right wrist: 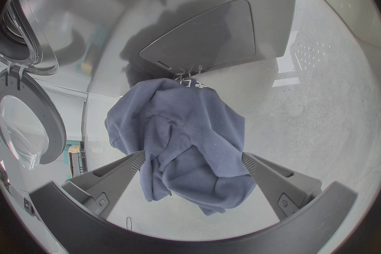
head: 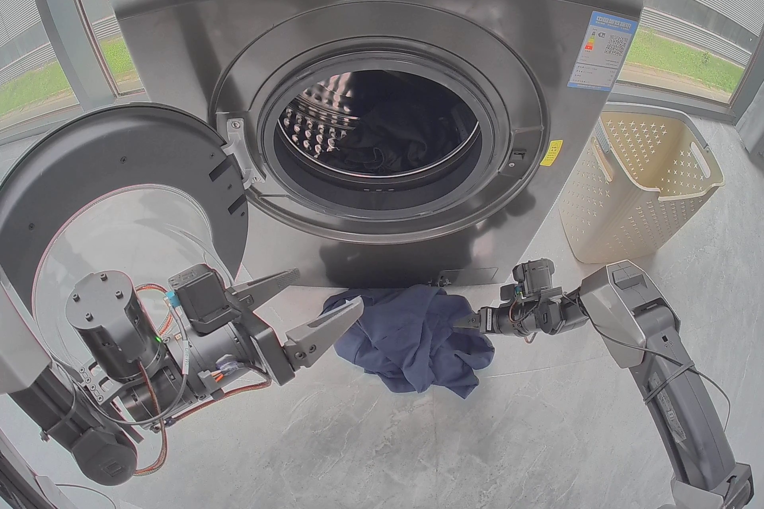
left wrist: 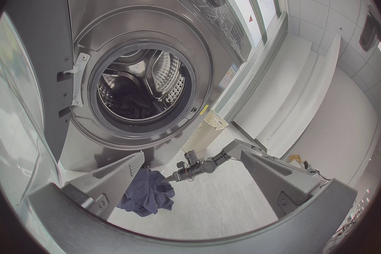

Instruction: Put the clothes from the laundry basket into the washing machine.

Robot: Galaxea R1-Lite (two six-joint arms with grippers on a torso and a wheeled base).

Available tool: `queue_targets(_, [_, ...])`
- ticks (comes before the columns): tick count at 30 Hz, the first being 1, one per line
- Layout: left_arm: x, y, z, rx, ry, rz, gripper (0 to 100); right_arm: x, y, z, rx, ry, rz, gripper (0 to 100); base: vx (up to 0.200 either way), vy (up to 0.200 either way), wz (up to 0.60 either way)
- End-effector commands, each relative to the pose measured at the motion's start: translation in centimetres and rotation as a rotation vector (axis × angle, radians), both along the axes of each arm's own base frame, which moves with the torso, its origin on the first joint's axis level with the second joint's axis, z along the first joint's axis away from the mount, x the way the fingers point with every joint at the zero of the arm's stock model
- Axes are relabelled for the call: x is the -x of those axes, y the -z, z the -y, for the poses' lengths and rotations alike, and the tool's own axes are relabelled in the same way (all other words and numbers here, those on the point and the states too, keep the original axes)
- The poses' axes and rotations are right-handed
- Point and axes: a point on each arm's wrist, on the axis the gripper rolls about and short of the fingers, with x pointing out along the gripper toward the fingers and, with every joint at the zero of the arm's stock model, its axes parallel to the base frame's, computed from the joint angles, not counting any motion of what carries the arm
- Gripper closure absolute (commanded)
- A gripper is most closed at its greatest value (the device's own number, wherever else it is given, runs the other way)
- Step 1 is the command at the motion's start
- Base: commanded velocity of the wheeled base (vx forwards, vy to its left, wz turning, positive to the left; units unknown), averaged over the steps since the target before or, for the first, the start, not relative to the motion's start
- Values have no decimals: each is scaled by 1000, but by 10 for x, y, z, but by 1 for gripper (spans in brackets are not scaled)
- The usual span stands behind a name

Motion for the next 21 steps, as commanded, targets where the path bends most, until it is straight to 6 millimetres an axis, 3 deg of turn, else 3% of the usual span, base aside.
queue_targets(1, [2, -4, -1, 10, 1, 13, 0, 2, 13, 3, 6, 1, -7, 0, 0, 0, 0])
queue_targets(11, [6, -10, -2, 22, 7, 32, 0, 1, 12, 3, 4, 1, 0, 0, 0, 0, 0])
queue_targets(12, [7, -11, -3, 24, 5, 35, 0, 1, 12, 3, 3, 0, 0, 100, 0, 0, 0])
queue_targets(21, [9, -13, -4, 32, 6, 39, 0, 2, 12, 3, 3, -1, -5, 100, 0, 0, 0])
